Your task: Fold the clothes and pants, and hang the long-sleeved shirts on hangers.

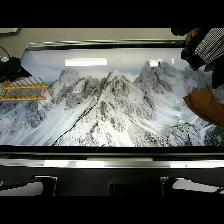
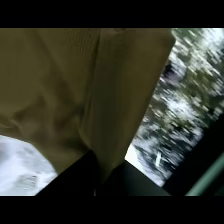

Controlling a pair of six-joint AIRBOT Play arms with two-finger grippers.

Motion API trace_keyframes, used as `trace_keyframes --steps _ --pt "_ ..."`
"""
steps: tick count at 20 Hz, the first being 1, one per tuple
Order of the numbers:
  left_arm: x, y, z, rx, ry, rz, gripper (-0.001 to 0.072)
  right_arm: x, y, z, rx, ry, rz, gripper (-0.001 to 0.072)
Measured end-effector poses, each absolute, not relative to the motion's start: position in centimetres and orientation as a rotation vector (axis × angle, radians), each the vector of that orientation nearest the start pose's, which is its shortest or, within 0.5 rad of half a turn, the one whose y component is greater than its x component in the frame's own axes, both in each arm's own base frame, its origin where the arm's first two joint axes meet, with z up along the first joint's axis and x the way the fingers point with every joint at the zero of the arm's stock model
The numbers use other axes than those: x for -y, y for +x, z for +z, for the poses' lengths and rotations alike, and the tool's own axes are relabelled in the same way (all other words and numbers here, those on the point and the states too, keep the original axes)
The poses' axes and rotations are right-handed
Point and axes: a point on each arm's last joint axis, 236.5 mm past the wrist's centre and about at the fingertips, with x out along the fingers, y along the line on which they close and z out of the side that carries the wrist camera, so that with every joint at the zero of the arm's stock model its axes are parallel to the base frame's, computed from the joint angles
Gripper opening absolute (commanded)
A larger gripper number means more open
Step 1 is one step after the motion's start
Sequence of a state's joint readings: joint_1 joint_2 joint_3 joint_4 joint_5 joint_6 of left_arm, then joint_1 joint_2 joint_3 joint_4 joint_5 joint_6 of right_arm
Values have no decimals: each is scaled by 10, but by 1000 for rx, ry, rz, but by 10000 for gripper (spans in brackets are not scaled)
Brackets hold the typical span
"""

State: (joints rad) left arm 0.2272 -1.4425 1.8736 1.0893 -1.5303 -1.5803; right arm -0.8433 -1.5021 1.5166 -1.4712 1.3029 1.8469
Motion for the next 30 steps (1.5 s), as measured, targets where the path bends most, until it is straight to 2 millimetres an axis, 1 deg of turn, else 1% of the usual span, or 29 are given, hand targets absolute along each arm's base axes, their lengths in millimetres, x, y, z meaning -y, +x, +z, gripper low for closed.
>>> trace_keyframes --steps 2,4,8,12,16,17,18,19,20,23,24,25,26,27,28,29,30 --pt "10 442 196 -1033 -405 -214 14 304 279 18 -1116 847 -891 31" --pt "10 442 196 -1033 -402 -216 13 292 253 2 -1150 848 -940 31" --pt "10 442 196 -1032 -401 -217 13 269 213 -27 -1234 845 -997 32" --pt "10 442 196 -1032 -400 -217 14 257 183 -43 -1302 809 -1043 32" --pt "10 443 196 -1031 -400 -217 14 254 165 -50 -1354 772 -1072 34" --pt "10 443 196 -1031 -400 -217 14 254 162 -51 -1362 762 -1078 113" --pt "10 443 196 -1031 -400 -217 13 254 159 -51 -1370 755 -1083 289" --pt "10 443 196 -1031 -400 -217 13 254 156 -52 -1381 749 -1087 405" --pt "10 443 196 -1031 -400 -217 14 253 153 -52 -1396 747 -1091 422" --pt "10 443 195 -1033 -401 -217 14 249 148 -51 -1426 745 -1087 411" --pt "10 443 195 -1034 -401 -217 14 248 151 -47 -1414 753 -1081 362" --pt "10 444 194 -1036 -402 -217 13 249 160 -41 -1379 765 -1062 306" --pt "10 444 193 -1038 -403 -217 14 248 177 -33 -1318 790 -1015 299" --pt "10 445 192 -1040 -404 -217 14 247 205 -20 -1229 816 -937 290" --pt "9 445 190 -1043 -403 -217 13 242 235 -5 -1147 833 -849 258" --pt "9 446 189 -1045 -398 -220 13 234 271 16 -1059 829 -737 253" --pt "9 446 187 -1047 -387 -223 13 220 305 37 -992 805 -629 232"
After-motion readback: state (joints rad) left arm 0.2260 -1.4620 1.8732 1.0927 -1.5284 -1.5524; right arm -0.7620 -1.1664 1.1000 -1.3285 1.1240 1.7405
